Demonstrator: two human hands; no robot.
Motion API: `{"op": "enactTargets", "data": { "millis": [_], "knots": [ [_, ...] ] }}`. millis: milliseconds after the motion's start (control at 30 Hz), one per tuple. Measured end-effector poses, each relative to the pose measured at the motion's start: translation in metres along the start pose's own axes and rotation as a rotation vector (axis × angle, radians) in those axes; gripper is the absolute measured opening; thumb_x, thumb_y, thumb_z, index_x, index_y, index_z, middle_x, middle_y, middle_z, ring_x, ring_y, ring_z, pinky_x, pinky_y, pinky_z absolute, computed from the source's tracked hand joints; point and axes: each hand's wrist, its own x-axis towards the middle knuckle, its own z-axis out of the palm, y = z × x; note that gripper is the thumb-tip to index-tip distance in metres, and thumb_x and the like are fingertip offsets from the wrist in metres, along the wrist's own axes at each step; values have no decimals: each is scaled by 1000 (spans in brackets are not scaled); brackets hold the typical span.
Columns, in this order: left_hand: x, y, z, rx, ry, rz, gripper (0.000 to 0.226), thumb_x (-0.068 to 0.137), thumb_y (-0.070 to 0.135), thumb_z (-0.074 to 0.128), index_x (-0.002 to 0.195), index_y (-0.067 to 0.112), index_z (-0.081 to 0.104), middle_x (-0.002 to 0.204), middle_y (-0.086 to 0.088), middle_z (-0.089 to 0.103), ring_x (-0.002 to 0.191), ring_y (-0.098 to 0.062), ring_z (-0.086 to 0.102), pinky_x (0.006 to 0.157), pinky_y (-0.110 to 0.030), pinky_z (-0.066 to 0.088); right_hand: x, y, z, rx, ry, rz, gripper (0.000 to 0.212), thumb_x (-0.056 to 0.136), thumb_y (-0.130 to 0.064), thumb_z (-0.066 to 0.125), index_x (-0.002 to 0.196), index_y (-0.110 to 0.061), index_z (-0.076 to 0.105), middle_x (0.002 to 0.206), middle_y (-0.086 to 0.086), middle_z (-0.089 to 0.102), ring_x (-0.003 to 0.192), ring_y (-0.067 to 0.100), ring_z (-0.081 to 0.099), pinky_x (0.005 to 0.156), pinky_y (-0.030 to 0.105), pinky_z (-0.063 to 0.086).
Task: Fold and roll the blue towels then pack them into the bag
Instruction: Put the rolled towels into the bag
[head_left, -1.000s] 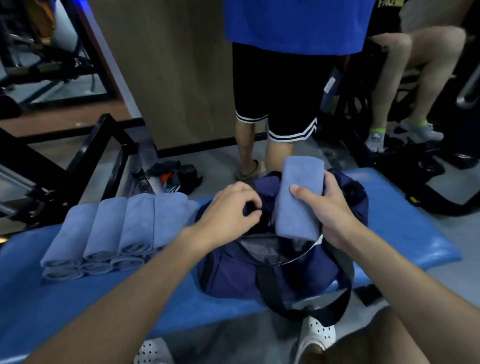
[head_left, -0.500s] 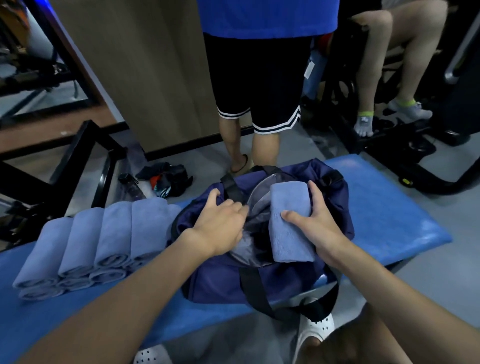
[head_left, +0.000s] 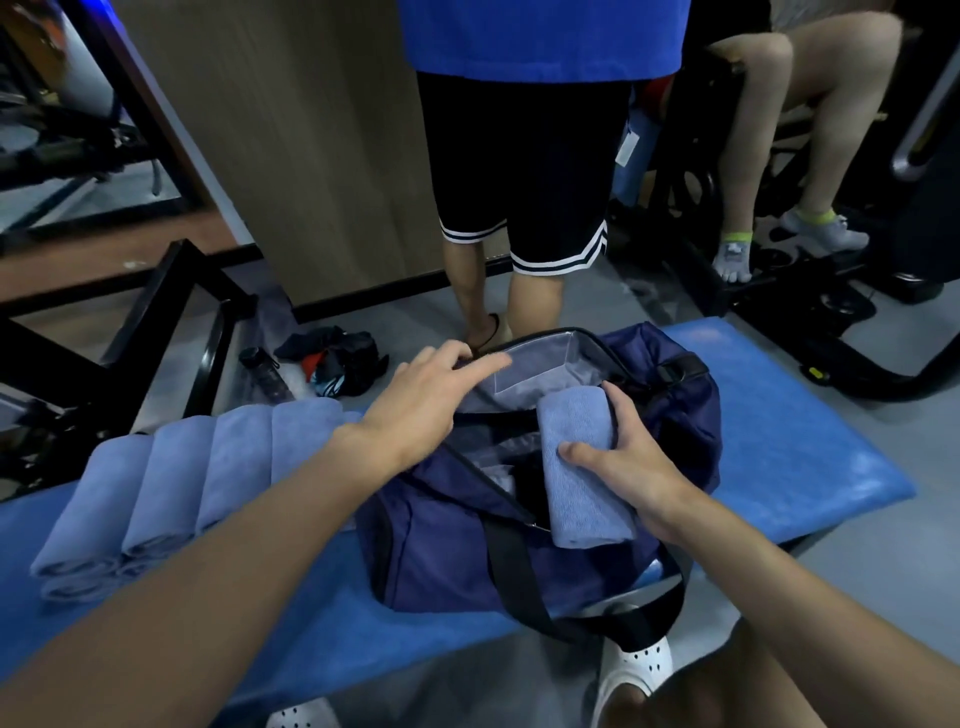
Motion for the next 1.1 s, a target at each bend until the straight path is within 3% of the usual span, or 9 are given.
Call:
{"op": "enactTargets", "data": {
  "millis": [67,133,200,267,400,533,733,1000,1100],
  "knots": [
    [-1,-2,-3,15,-36,42,60,78,-13,46,120,28,51,132,-7,44,108,-31,47,86,-46,43,4,-1,4,-15,-18,2,88,82,-18,76,145,-47,23,125,-11,54,106,16,61,92,43,53],
    [-1,-4,-5,48,-44,35,47,83,-10,47,117,21,56,133,-6,47,112,-32,48,85,-46,42,7,0,8,-34,-46,9,89,81,-20,77,146,-47,23,129,-11,52,109,15,60,95,42,52],
    [-1,-5,-10,47,-11,11,59,88,-8,46,142,16,46,147,-5,41,123,-30,45,88,-46,41,11,-4,14,-39,-82,5,85,82,-20,76,146,-41,24,126,-14,50,107,9,58,90,32,52],
    [-2,-6,-16,38,60,-6,67,91,-2,48,153,15,30,160,-2,26,135,-26,35,90,-46,42,16,-12,20,-16,-82,-14,72,85,-16,73,139,-39,31,116,-17,53,100,4,58,76,20,50],
    [-11,-4,-24,35,129,-96,90,85,18,66,157,16,12,165,8,-3,145,-18,18,89,-46,43,24,-10,39,105,28,30,60,83,-14,74,132,-31,45,115,-4,63,96,12,65,73,24,52],
    [-18,2,-21,22,53,-180,105,78,26,70,156,20,1,163,12,-15,145,-22,17,89,-49,47,11,-4,51,9,-176,157,64,79,-13,77,120,-38,35,109,-6,61,95,11,64,68,19,53],
    [-25,0,-26,-86,-37,-168,116,71,14,66,155,30,-12,158,23,-24,146,-14,7,101,-50,41,46,-21,71,94,14,69,74,71,-10,80,133,-26,43,111,1,66,99,19,66,91,41,56],
    [-32,-3,-38,-205,-140,-143,118,70,14,62,152,38,-18,150,35,-33,148,-9,4,111,-55,34,80,-12,125,91,56,83,72,76,-11,77,134,-22,35,117,5,64,102,21,64,94,42,54],
    [-34,-4,-38,-238,-135,-137,116,70,14,60,152,40,-18,149,36,-34,149,-11,5,111,-56,34,90,-7,135,142,128,99,81,75,-16,77,140,-24,29,122,5,61,108,23,61,99,43,51]
  ]
}}
